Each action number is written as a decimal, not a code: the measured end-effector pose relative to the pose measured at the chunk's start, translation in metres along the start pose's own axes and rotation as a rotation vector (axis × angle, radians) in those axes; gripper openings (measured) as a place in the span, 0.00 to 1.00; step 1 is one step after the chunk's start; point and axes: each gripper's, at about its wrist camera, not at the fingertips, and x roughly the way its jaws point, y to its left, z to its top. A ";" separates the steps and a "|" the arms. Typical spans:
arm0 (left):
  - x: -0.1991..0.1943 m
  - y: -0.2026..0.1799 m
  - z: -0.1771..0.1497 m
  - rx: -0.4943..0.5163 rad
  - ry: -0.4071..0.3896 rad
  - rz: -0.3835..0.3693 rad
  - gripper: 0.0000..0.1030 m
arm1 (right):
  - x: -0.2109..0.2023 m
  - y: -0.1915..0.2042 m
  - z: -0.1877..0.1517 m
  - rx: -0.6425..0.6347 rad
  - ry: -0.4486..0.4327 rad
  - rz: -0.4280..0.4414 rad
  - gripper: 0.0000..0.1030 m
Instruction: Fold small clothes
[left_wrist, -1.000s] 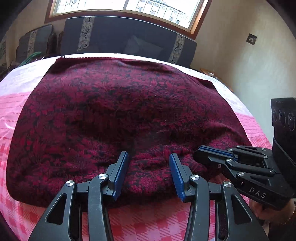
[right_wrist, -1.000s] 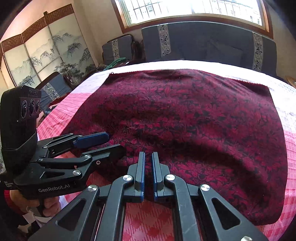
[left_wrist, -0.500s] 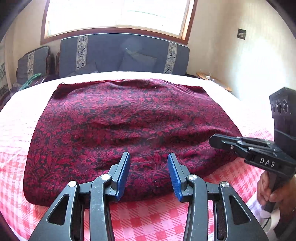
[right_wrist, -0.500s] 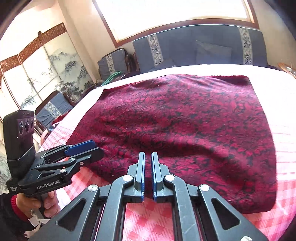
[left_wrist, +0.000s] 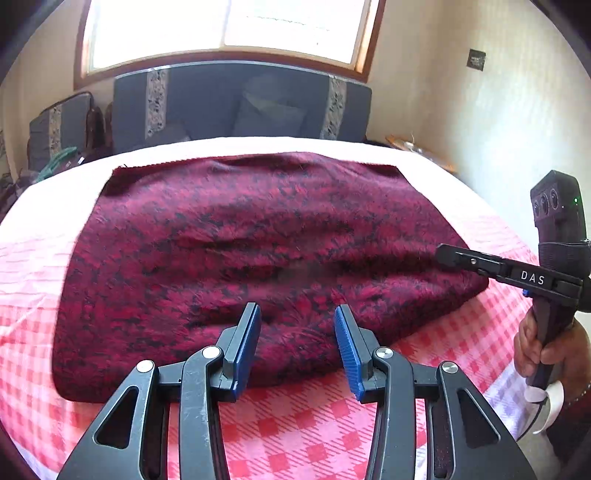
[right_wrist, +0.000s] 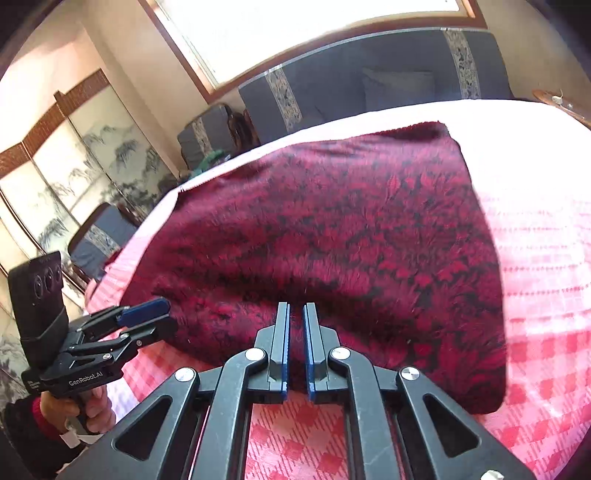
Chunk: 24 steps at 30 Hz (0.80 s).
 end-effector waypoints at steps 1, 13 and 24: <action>-0.005 0.007 0.004 -0.008 -0.024 0.010 0.42 | -0.006 -0.002 0.007 -0.005 -0.017 -0.018 0.08; 0.023 0.067 -0.004 -0.099 0.066 0.062 0.42 | 0.034 -0.079 0.055 0.089 0.094 -0.106 0.00; 0.032 0.117 0.047 -0.179 0.010 0.101 0.43 | 0.049 -0.075 0.125 -0.007 0.029 -0.190 0.09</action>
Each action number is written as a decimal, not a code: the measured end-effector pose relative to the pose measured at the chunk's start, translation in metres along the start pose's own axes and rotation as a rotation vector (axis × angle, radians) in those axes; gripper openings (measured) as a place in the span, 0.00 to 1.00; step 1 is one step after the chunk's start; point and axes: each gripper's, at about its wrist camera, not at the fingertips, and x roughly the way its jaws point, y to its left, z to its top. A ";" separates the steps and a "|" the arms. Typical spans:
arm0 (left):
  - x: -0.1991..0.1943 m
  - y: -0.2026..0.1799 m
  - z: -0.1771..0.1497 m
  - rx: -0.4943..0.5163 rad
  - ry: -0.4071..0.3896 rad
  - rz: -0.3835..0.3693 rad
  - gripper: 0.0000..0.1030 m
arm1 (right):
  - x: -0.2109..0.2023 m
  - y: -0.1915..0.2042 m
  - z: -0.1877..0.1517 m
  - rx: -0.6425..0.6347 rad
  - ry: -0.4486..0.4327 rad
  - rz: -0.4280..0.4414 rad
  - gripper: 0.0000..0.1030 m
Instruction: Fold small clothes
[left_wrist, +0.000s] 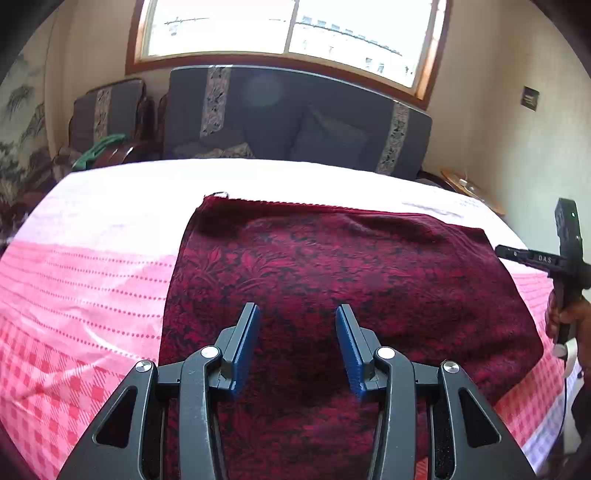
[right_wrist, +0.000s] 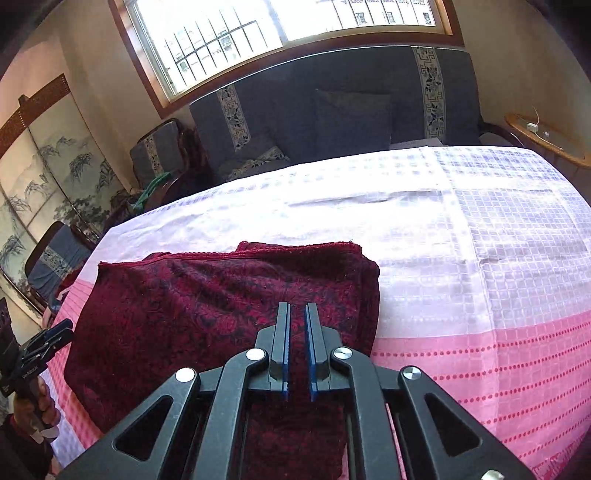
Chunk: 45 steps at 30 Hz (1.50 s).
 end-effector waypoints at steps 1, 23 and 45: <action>0.008 0.009 -0.001 -0.040 0.020 -0.016 0.43 | 0.009 -0.001 -0.001 -0.006 0.017 -0.014 0.09; -0.042 0.096 0.002 -0.144 0.105 -0.151 0.43 | -0.069 0.087 -0.118 -0.181 -0.149 0.032 0.09; 0.055 0.138 0.024 -0.284 0.382 -0.611 0.44 | -0.059 0.072 -0.135 -0.118 -0.144 -0.030 0.10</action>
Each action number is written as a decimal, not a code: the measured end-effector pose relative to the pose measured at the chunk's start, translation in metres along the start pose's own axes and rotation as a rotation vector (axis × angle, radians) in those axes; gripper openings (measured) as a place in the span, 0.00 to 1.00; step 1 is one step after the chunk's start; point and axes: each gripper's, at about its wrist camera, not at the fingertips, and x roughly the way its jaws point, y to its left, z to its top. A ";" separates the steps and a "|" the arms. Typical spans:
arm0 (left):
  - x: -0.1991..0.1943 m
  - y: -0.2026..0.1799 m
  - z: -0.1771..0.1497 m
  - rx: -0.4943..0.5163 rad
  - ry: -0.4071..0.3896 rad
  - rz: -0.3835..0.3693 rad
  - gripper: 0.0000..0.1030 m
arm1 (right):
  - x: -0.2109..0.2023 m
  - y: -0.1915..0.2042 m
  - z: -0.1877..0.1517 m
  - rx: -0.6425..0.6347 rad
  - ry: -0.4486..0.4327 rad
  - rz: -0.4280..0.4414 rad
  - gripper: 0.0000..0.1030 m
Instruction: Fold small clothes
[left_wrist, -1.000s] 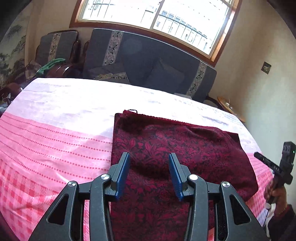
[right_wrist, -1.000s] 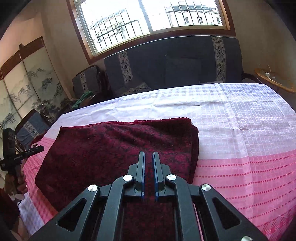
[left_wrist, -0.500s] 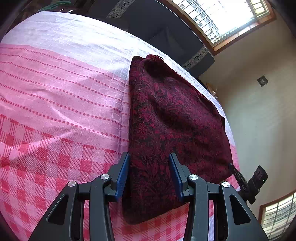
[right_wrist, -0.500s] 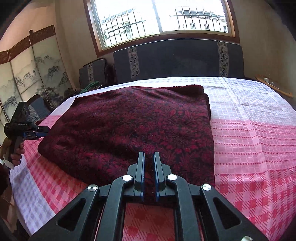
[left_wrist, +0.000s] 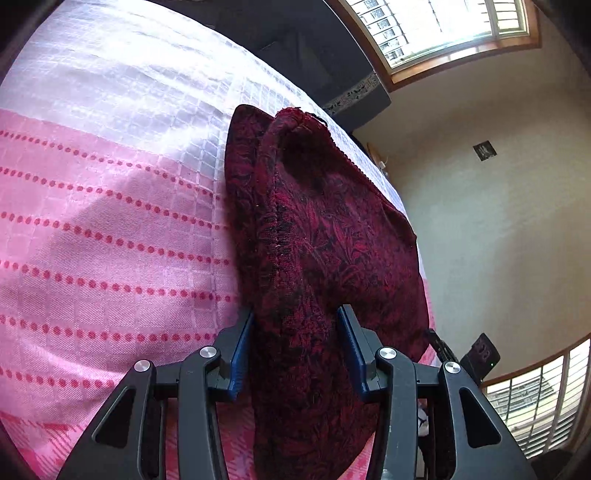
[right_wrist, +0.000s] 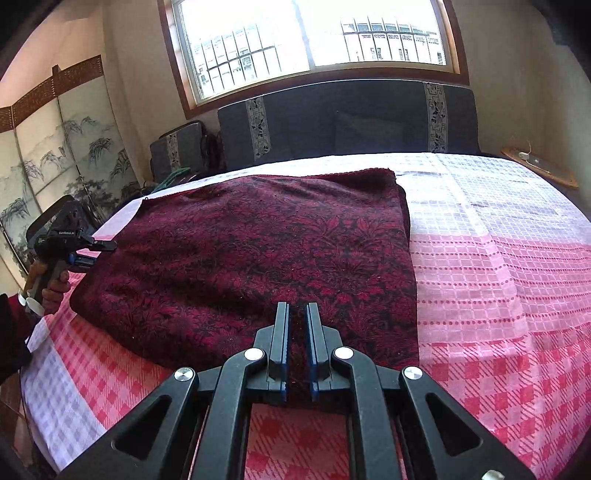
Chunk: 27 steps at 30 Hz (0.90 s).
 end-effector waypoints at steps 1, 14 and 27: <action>0.002 -0.001 0.006 0.007 0.010 -0.006 0.44 | 0.000 0.002 0.000 -0.010 0.001 -0.004 0.10; 0.016 -0.011 0.020 -0.091 -0.019 0.066 0.46 | -0.003 -0.008 -0.001 0.043 -0.014 -0.007 0.20; 0.003 -0.088 0.011 -0.045 -0.158 0.217 0.21 | 0.006 -0.010 0.002 0.070 0.010 0.056 0.32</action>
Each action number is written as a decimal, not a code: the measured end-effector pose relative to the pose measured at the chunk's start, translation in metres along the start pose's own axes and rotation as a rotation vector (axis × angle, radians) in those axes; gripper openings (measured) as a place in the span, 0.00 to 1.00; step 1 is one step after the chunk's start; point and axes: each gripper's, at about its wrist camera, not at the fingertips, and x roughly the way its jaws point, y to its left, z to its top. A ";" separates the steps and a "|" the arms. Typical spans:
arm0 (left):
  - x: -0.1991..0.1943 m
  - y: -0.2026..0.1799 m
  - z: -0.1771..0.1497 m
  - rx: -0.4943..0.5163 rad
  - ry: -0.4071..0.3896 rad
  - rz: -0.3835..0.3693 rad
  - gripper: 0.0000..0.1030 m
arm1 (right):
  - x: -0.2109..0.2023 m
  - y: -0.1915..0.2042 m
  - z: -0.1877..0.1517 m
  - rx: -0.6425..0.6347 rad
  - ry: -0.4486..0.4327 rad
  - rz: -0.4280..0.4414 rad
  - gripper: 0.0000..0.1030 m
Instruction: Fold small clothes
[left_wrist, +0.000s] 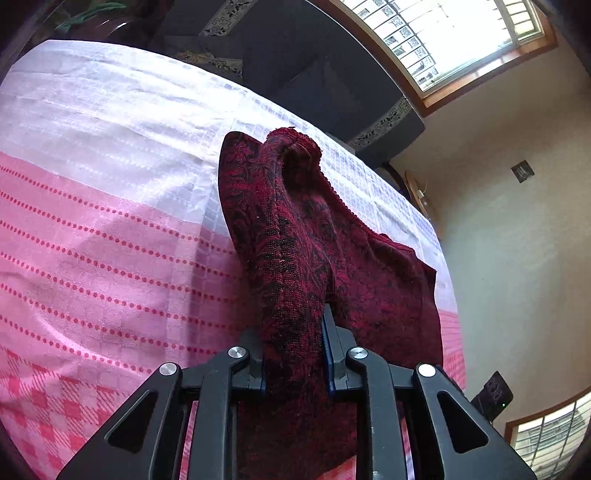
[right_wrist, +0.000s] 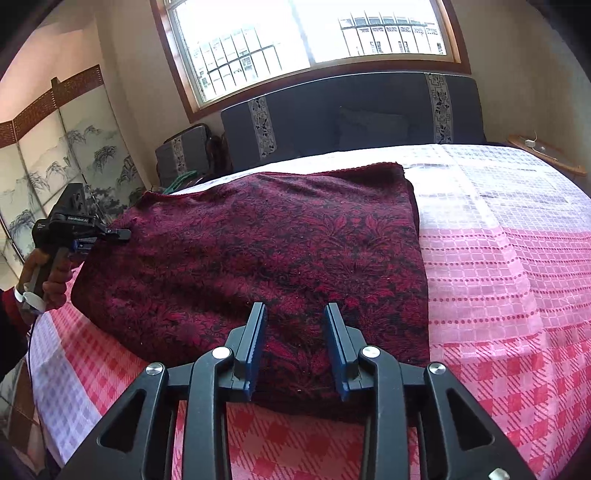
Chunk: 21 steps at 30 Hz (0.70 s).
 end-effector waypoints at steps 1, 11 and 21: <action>-0.004 -0.010 -0.001 0.000 -0.012 -0.004 0.21 | 0.001 -0.004 0.000 0.024 0.004 0.007 0.34; -0.021 -0.128 -0.015 0.118 -0.060 0.025 0.20 | 0.004 -0.016 -0.001 0.098 0.014 0.064 0.43; -0.010 -0.194 -0.024 0.114 -0.063 0.047 0.20 | 0.000 -0.009 -0.002 0.091 -0.008 0.083 0.46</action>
